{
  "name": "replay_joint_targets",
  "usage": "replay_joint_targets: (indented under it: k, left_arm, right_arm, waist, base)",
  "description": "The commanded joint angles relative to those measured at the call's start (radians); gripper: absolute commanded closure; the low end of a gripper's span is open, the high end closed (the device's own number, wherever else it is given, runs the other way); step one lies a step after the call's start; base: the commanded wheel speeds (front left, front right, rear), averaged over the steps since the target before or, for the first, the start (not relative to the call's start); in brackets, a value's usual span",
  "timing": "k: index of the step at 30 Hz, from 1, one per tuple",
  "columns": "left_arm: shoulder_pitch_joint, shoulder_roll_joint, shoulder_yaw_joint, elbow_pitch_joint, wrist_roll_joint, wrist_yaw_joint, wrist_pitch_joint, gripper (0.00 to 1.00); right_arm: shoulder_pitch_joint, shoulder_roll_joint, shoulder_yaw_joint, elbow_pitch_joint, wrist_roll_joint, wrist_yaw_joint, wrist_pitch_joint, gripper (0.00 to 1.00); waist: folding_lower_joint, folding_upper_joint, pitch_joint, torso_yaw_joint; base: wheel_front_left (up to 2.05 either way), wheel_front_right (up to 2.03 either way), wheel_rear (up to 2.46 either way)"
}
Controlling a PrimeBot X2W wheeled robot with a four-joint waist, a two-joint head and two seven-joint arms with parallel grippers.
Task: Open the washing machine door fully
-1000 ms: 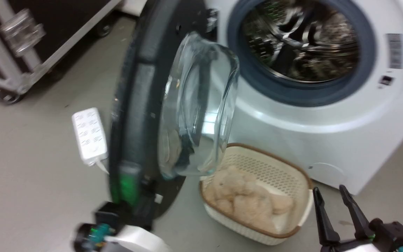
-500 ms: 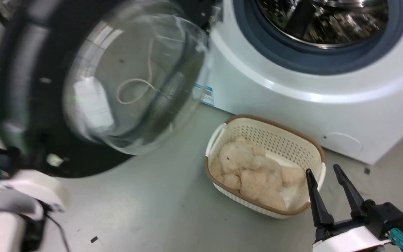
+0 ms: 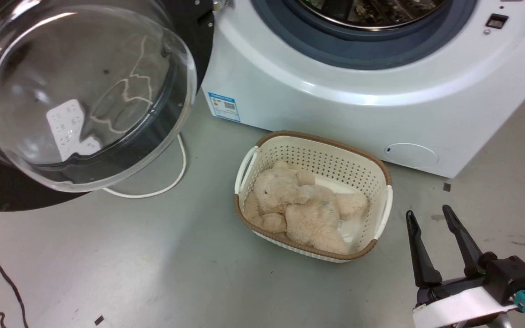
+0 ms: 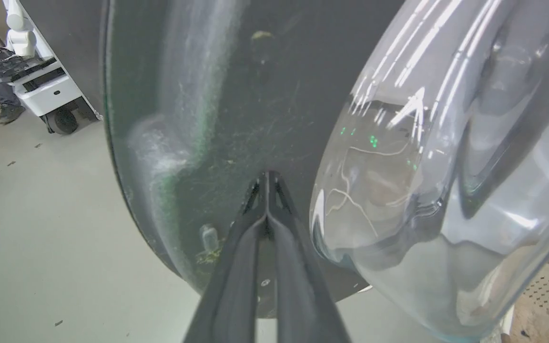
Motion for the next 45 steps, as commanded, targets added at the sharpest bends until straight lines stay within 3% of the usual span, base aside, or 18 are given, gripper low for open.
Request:
replay_joint_targets:
  k: [1, 8, 14, 21, 29, 30, 31, 32, 38, 45]
  left_arm:
    - [-0.015, 0.004, -0.002, 0.013, -0.003, -0.007, -0.017, 1.00]
    - [-0.002, -0.048, -0.048, 0.041, 0.015, -0.039, -0.120, 1.00]
    - [0.090, -0.131, -0.077, -0.070, 0.013, -0.044, -0.186, 1.00]
    - [0.258, -0.255, -0.122, -0.298, 0.023, 0.008, -0.208, 1.00]
    - [0.430, -0.322, -0.211, -0.438, 0.062, 0.048, -0.203, 1.00]
    - [0.445, -0.326, -0.222, -0.447, 0.071, 0.053, -0.204, 0.62]
    - [0.460, -0.330, -0.232, -0.457, 0.083, 0.058, -0.205, 0.07]
    - [0.473, -0.333, -0.245, -0.463, 0.094, 0.061, -0.206, 0.00]
    - [0.531, -0.354, -0.314, -0.470, 0.150, 0.081, -0.209, 0.00]
    - [0.552, -0.370, -0.326, -0.474, 0.174, 0.106, -0.214, 0.00]
  right_arm:
    - [-0.014, -0.005, -0.002, -0.002, -0.003, 0.001, -0.001, 0.00]
    - [-0.001, -0.001, -0.030, 0.018, 0.006, 0.001, -0.013, 0.00]
    - [0.021, 0.001, -0.095, 0.021, 0.009, 0.001, -0.022, 0.00]
    - [0.067, 0.004, -0.123, -0.010, -0.003, 0.001, -0.024, 0.00]
    - [0.137, 0.006, -0.091, -0.033, 0.007, 0.001, -0.011, 0.00]
    - [0.142, 0.006, -0.087, -0.031, 0.012, 0.001, -0.011, 0.00]
    - [0.146, 0.006, -0.084, -0.028, 0.017, 0.001, -0.012, 0.00]
    - [0.150, 0.006, -0.083, -0.024, 0.023, 0.001, -0.012, 0.00]
    - [0.173, 0.006, -0.073, -0.001, 0.031, 0.001, -0.014, 0.00]
    - [0.178, 0.006, -0.077, 0.013, 0.036, 0.001, -0.018, 0.00]
  waist:
    - [-0.0002, 0.0000, -0.005, -0.005]
    - [-0.0002, 0.0000, -0.072, -0.023]
    - [-0.0002, 0.0000, -0.161, -0.058]
    - [-0.0002, 0.0000, -0.240, -0.136]
    - [-0.0002, 0.0000, -0.272, -0.205]
    - [-0.0002, 0.0000, -0.273, -0.211]
    - [-0.0002, 0.0000, -0.275, -0.217]
    - [-0.0002, 0.0000, -0.277, -0.222]
    - [-0.0002, 0.0000, -0.285, -0.241]
    - [-0.0002, 0.0000, -0.290, -0.259]
  base:
    - [0.00, 0.00, 0.00]
    - [0.00, 0.00, 0.00]
    - [0.00, 0.00, 0.00]
    - [0.00, 0.00, 0.00]
    - [0.00, 0.00, 0.00]
    - [0.00, 0.00, 0.00]
    - [0.00, 0.00, 0.00]
    - [0.00, 0.00, 0.00]
    - [0.00, 0.00, 0.00]
    - [0.00, 0.00, 0.00]
